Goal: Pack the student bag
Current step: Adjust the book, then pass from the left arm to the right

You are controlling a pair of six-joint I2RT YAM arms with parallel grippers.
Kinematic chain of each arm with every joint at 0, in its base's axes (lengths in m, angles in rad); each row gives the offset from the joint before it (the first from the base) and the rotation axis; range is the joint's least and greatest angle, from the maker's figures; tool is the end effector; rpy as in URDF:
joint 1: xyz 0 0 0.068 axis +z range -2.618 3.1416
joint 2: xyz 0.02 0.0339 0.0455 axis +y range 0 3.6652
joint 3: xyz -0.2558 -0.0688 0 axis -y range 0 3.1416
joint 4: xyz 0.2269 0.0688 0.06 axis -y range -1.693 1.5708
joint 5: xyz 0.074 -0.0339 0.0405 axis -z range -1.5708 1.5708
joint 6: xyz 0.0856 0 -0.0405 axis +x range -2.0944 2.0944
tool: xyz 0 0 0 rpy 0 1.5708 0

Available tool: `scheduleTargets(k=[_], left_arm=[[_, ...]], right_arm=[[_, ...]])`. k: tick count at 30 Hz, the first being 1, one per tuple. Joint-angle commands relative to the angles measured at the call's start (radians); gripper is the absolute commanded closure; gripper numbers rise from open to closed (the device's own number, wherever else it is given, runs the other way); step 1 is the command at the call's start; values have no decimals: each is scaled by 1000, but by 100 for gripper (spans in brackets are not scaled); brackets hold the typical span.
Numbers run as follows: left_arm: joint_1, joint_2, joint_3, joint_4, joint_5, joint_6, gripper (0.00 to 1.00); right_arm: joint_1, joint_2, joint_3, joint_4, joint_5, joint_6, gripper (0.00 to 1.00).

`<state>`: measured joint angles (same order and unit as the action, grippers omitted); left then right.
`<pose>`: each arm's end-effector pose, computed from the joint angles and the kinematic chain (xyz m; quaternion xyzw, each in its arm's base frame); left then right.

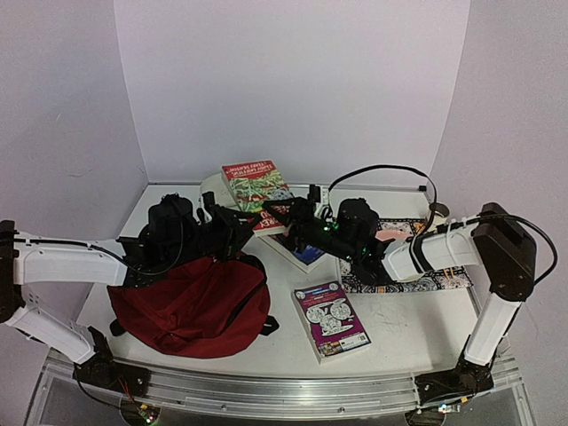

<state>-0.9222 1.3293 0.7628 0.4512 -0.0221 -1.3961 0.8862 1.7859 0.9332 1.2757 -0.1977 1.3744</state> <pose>0.2075 -0.2706 0.2724 -0.1824 0.7240 -0.6063 0.2737 0.2482 0.3306 0.2968 0.0501 0.5443 0.7788 0.3079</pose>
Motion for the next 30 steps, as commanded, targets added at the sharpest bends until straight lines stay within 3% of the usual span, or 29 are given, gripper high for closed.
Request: scheduleTargets(k=[1, 5, 11, 21, 30], left_arm=[[14, -30, 69, 187, -99, 10, 100], [14, -8, 53, 256, -120, -31, 100], [5, 24, 63, 314, -134, -35, 100], [-12, 57, 61, 325, -122, -55, 100], [-20, 68, 62, 325, -115, -75, 100]], right_arm=[[-33, -41, -36, 199, 54, 1, 35], [-17, -64, -75, 215, 118, 1, 22], [8, -69, -103, 262, 197, 5, 16], [8, -2, 5, 321, 155, -12, 20], [8, 24, 54, 350, 103, -44, 30]])
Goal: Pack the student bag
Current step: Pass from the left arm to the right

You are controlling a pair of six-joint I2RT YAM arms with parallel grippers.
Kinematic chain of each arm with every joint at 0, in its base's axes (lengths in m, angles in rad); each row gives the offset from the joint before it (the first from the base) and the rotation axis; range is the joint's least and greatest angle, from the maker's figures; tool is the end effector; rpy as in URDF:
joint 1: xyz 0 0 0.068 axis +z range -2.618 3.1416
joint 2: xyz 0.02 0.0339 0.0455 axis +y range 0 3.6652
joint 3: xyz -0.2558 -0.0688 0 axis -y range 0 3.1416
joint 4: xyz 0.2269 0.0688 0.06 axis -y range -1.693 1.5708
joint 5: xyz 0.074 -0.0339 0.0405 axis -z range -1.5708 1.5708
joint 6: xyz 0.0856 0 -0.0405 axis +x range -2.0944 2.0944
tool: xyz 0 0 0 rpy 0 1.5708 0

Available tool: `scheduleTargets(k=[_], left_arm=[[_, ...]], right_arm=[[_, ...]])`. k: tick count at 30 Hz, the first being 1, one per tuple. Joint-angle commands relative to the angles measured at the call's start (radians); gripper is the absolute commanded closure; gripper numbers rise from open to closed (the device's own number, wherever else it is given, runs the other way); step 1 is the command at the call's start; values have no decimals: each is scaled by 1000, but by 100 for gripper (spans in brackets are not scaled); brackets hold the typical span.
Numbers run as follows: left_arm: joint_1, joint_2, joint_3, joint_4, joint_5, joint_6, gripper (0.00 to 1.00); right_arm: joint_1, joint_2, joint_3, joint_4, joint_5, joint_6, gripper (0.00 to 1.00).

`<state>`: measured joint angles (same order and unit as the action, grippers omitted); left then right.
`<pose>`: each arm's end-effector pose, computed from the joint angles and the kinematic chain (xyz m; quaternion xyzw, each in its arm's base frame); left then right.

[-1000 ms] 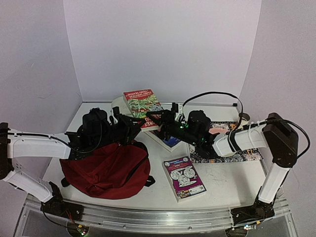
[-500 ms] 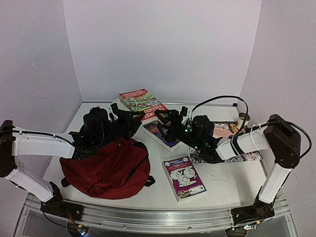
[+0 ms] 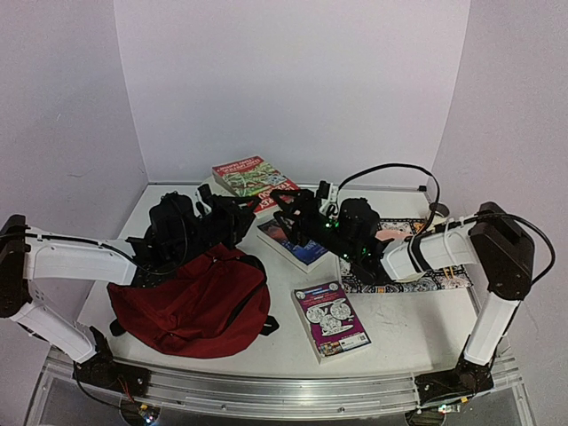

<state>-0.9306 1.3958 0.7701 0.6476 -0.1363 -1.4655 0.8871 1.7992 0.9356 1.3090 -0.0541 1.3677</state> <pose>0.2204 -0.2764 0.2846 -0.2313 0.6600 -0.6468 0.3041 0.2585 0.3245 0.2979 0.1047 0.5234 0.7699 0.3497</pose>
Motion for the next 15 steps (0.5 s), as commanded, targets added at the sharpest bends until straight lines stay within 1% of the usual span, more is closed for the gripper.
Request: scheduleTargets(k=[1, 6, 8, 11, 13, 15], left_arm=[[-17, 4, 56, 129, 2, -9, 100], [-36, 25, 51, 129, 19, -45, 100], [-39, 28, 50, 130, 17, -53, 100], [-40, 21, 51, 130, 13, -39, 100], [-41, 14, 41, 130, 6, -37, 100], [-41, 1, 22, 129, 2, -40, 98]], right_arm=[[6, 10, 54, 318, -46, -42, 32], [1, 10, 78, 320, -83, -69, 45], [1, 7, 83, 320, -96, -77, 53], [1, 1, 75, 323, -95, -76, 70], [0, -6, 63, 329, -90, -72, 78], [0, -18, 46, 332, -86, -73, 86]])
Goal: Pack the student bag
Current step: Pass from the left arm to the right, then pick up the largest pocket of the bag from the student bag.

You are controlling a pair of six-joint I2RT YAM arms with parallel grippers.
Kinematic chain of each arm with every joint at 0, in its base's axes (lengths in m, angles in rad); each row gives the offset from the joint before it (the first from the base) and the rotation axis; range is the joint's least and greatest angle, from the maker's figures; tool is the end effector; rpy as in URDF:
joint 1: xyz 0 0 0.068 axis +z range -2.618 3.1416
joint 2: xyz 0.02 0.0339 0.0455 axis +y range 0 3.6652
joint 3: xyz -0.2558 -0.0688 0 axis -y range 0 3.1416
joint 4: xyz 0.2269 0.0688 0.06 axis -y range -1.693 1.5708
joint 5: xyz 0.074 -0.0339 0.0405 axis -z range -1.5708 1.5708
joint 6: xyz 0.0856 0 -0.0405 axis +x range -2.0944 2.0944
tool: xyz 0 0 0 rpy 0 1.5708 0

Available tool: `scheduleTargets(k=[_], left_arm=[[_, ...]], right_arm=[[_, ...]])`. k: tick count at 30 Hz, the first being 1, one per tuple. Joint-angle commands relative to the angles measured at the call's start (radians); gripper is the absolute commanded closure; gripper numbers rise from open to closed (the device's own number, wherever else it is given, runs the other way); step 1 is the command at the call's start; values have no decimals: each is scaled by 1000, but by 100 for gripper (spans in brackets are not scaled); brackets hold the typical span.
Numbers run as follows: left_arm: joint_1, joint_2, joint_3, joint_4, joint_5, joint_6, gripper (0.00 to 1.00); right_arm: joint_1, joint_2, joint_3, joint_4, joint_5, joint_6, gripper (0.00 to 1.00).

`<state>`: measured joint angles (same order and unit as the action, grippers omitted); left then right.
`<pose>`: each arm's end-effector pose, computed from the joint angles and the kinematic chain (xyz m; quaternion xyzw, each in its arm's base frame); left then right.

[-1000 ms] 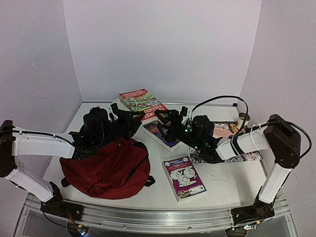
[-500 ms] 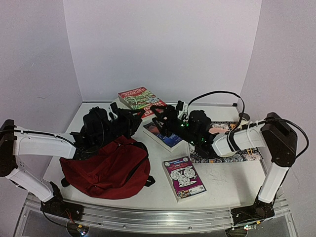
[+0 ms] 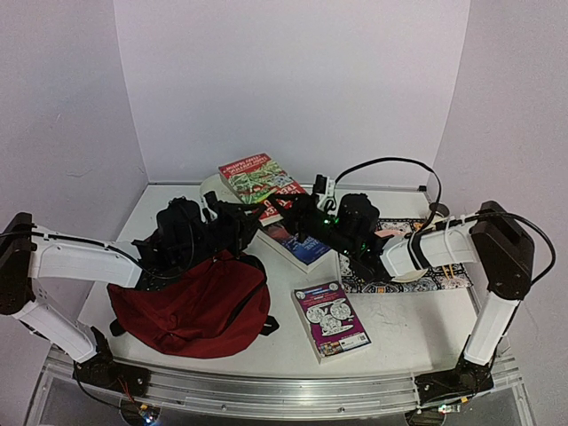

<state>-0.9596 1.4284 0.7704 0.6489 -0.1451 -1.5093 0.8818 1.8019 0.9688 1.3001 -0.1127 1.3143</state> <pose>0.2159 -0.2866 0.2740 -0.2414 0.6680 -0.6457 0.2803 0.2581 0.3285 0.3066 0.0655 0.5216 0.7704 0.3608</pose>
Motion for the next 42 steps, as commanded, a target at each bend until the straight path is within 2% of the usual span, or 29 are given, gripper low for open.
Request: scheduleTargets(k=[1, 5, 8, 10, 16, 22, 27, 35, 42], left_arm=[[-12, -38, 11, 128, 9, 3, 95], [-12, -79, -26, 126, 2, 44, 79], [-11, -132, -47, 95, -2, 134, 62], [-11, -167, -38, 15, 0, 214, 53], [-10, -265, -17, -294, -6, 420, 37], [-11, -286, 92, -763, -1, 601, 29], [-10, -284, 169, -1019, 35, 716, 24], [-20, -205, 235, -1226, 123, 785, 18], [-82, -109, 294, -1329, 66, 832, 16]], right_arm=[[4, -27, 4, 342, -24, -20, 89], [-9, -59, -34, 343, -18, -23, 99], [-22, -92, -75, 342, -15, -22, 100], [-28, -110, -104, 341, -8, -19, 100], [-47, -163, -178, 314, -12, -11, 100], [-55, -223, -233, 220, -28, -28, 100], [-55, -266, -286, 172, -29, -41, 100], [-56, -323, -360, 121, -11, -53, 100], [-60, -357, -364, 55, -1, -80, 100]])
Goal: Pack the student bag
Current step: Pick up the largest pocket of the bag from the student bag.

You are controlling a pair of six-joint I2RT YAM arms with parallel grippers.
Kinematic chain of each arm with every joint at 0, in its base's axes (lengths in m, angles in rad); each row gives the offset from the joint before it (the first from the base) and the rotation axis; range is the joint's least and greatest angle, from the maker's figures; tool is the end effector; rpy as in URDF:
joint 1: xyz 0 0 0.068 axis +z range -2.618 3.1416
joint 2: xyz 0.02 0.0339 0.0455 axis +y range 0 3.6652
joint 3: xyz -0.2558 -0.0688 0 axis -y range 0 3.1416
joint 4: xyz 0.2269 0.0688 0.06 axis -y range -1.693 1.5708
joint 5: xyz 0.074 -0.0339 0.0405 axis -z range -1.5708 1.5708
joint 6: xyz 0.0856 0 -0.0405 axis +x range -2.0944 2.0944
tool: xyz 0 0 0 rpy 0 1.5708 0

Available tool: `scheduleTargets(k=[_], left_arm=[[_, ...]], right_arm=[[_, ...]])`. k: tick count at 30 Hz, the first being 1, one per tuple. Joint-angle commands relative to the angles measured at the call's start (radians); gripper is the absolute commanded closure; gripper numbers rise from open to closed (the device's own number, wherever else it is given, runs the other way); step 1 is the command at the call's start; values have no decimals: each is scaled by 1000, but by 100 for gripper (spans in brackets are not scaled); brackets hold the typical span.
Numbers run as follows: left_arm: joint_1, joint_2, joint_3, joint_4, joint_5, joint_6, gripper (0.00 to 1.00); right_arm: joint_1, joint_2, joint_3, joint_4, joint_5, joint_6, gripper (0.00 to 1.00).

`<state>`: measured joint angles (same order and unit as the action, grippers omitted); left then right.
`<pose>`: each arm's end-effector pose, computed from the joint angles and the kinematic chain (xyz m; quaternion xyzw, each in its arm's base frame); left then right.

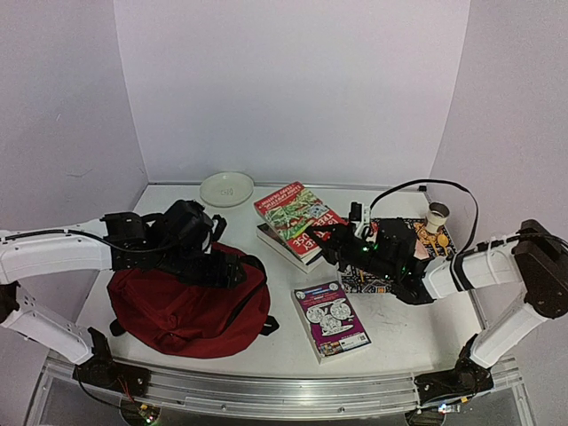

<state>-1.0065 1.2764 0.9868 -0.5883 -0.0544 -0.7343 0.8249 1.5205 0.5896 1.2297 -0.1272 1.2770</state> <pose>0.1549 -0.2360 0.2283 0.1184 0.9328 -0.2430 0.2383 0.2245 0.2590 0.2696 0.0830 0.5892 0.7155 0.3660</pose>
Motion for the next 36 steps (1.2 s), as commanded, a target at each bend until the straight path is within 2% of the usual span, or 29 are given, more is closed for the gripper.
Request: scheduleTargets(k=[1, 8, 16, 24, 31, 36], left_arm=[[-45, 61, 85, -99, -28, 61, 15], [-82, 145, 138, -164, -74, 81, 15], [-90, 217, 183, -238, -133, 111, 22], [-101, 258, 204, -274, -175, 122, 24], [-101, 308, 215, -358, -254, 89, 31], [-101, 318, 224, -358, -236, 80, 43]], right_arm=[[-4, -80, 14, 120, 14, -46, 100], [-9, -91, 1, 96, 23, -45, 100], [-18, -82, 4, 91, 16, -40, 100], [-27, -73, 7, 88, 5, -34, 100], [-29, -61, 14, 86, -8, -31, 100], [-30, -54, 29, 76, -27, -36, 100]])
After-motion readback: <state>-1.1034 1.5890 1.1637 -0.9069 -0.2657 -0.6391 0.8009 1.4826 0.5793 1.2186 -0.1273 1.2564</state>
